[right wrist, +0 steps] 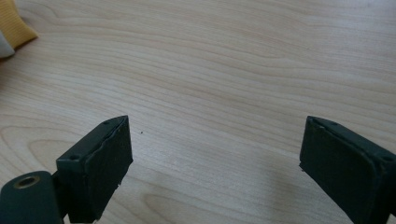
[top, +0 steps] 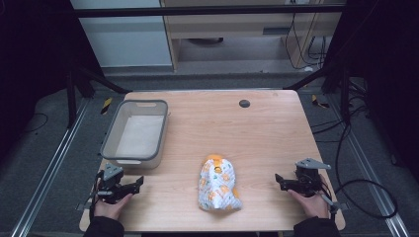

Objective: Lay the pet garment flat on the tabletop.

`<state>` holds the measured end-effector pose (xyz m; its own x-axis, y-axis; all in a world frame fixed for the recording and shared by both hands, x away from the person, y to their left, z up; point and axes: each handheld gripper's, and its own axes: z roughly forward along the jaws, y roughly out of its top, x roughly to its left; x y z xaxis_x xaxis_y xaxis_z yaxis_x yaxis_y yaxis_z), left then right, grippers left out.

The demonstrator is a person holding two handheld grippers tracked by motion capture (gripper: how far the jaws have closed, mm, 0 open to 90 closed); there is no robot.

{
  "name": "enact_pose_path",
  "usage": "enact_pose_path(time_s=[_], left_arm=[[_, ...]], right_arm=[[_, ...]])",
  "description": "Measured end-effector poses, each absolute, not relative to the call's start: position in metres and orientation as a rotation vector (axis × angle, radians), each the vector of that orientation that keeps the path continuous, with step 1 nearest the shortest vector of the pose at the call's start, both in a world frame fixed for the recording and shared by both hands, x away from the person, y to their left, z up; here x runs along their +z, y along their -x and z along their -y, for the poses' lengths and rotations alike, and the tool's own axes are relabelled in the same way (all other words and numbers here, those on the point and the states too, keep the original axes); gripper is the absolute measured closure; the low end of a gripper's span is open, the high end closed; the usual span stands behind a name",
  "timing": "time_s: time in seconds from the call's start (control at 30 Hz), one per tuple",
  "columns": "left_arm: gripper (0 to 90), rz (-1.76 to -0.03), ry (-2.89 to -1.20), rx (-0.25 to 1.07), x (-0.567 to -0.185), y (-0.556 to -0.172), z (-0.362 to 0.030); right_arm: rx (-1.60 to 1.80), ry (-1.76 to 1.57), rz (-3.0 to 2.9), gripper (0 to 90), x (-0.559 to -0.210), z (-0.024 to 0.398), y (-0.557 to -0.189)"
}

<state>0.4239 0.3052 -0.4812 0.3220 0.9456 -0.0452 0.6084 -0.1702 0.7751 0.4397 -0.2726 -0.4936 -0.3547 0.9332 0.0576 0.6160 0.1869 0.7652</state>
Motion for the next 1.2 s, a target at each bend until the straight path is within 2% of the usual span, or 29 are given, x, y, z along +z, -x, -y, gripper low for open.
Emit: enact_pose_path(time_s=[0.13,0.27,0.7,1.2], left_arm=[[20.0,-1.332,-1.876,0.566,-0.477,-0.419,-0.3],[20.6,-1.288,-1.872,0.588,-0.472,-0.415,-0.294],[22.7,-1.275,-1.794,0.591,-0.452,-0.41,-0.289],[25.9,-1.156,-1.758,0.614,-0.41,-0.424,-0.27]], right_arm=[[1.038,-1.425,-2.024,11.7,-0.49,0.271,-0.434],[1.126,-1.426,-1.974,15.7,-0.485,0.272,-0.43],[1.139,-1.378,-1.977,16.2,-0.468,0.266,-0.427],[1.241,-1.305,-1.926,16.4,-0.422,0.255,-0.441]])
